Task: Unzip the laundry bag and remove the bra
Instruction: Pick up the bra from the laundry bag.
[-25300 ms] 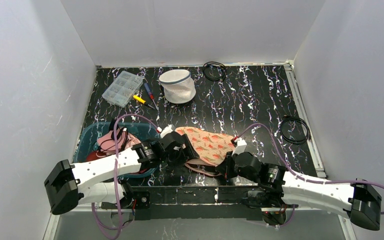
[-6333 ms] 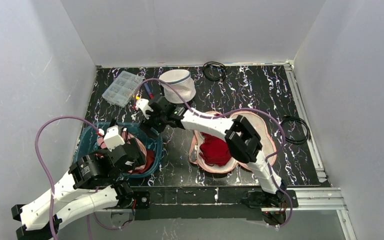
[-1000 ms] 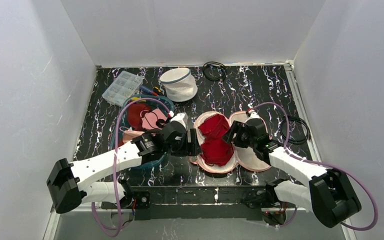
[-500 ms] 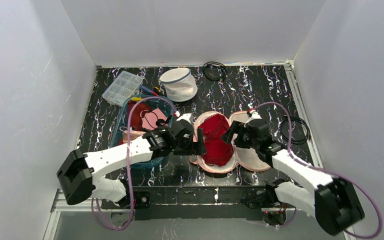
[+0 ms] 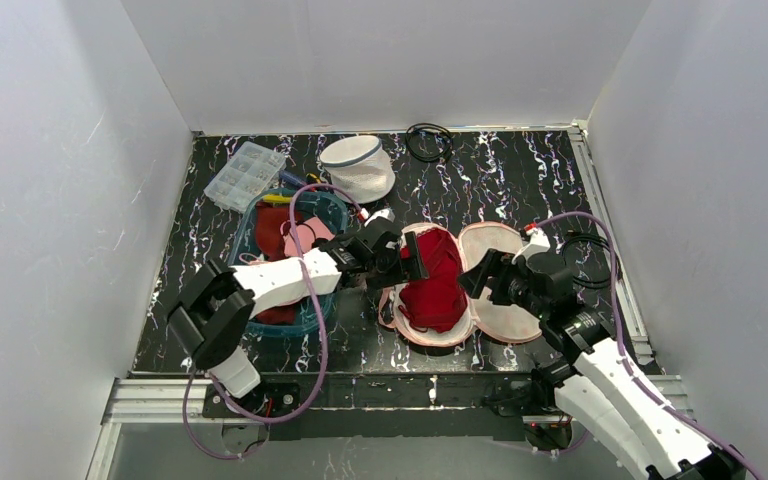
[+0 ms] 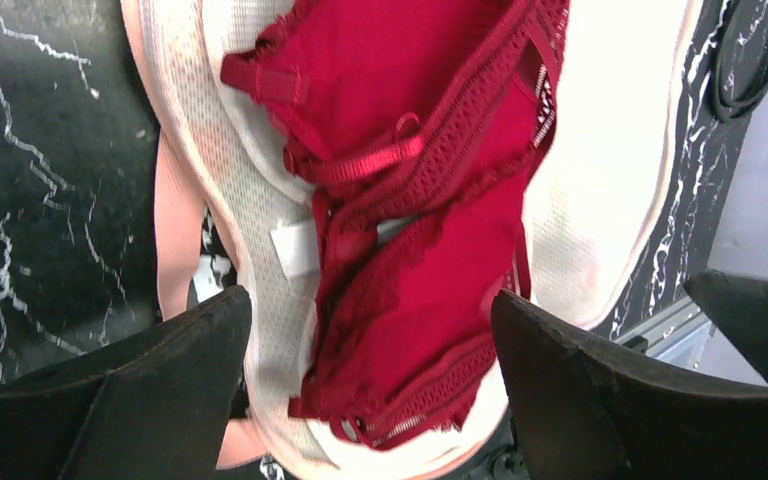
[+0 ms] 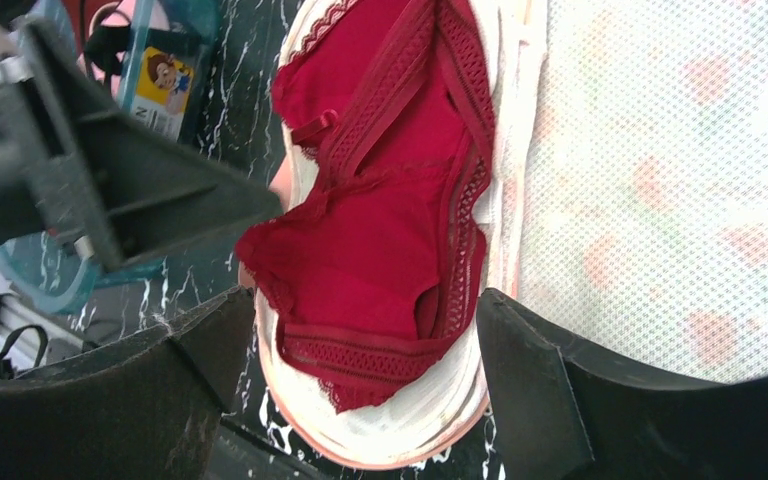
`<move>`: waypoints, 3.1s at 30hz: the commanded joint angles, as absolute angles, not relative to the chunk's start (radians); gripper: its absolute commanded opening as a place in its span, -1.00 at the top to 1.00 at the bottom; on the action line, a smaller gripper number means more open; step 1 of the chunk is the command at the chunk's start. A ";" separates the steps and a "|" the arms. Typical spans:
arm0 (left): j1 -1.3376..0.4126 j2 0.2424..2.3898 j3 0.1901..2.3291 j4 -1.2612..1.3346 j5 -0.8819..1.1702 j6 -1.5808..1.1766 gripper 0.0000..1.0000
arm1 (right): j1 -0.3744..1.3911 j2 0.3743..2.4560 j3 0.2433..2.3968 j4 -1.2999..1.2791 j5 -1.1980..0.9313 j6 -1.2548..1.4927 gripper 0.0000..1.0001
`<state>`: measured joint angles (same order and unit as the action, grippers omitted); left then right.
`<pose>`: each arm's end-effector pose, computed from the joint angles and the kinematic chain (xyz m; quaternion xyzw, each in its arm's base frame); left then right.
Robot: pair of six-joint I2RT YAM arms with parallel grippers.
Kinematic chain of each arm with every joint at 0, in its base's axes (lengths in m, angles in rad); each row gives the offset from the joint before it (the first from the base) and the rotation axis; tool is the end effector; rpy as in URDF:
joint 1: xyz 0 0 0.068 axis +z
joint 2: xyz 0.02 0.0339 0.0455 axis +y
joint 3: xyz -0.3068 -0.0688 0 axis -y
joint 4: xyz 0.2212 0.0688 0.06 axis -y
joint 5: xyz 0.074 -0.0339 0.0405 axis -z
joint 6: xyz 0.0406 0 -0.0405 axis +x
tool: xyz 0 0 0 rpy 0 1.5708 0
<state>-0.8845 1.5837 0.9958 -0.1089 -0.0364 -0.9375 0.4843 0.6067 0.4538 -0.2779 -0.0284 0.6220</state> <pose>0.2097 -0.2537 0.2740 -0.0317 0.9054 -0.3242 0.2724 0.0878 0.0475 0.2662 0.0503 0.8404 0.2936 0.4528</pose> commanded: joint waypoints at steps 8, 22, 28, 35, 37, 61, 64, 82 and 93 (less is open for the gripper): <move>-0.861 1.727 1.080 -0.056 0.066 -0.897 -0.71 | 0.480 0.537 0.446 -0.329 -0.114 0.635 -0.77; -0.858 1.839 1.128 0.038 0.208 -0.854 -0.28 | 0.481 0.524 0.423 -0.342 -0.124 0.637 -0.72; -0.851 1.841 1.115 0.054 0.211 -0.857 0.04 | 0.480 0.507 0.421 -0.356 -0.109 0.632 -0.72; -0.848 1.863 1.126 0.051 0.224 -0.851 -0.22 | 0.481 0.496 0.425 -0.379 -0.097 0.626 -0.71; -0.847 1.870 1.127 0.051 0.227 -0.848 -0.24 | 0.481 0.495 0.425 -0.379 -0.097 0.624 -0.72; -0.843 1.721 1.112 0.020 0.243 -0.808 1.00 | 0.481 0.494 0.444 -0.396 -0.088 0.619 -0.73; -0.843 1.680 1.112 0.006 0.239 -0.794 1.00 | 0.481 0.488 0.446 -0.398 -0.085 0.621 -0.74; -0.843 1.539 1.183 -0.167 0.264 -0.699 1.00 | 0.480 0.458 0.547 -0.412 -0.131 0.681 -0.91; -0.843 1.532 1.210 -0.203 0.318 -0.684 1.00 | 0.481 0.466 0.606 -0.440 -0.124 0.716 -0.91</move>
<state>-0.8471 1.5597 1.2137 -0.1932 0.2726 -0.6796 0.4843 0.4656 0.5991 -0.4320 -0.1265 0.6907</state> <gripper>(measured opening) 0.050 0.959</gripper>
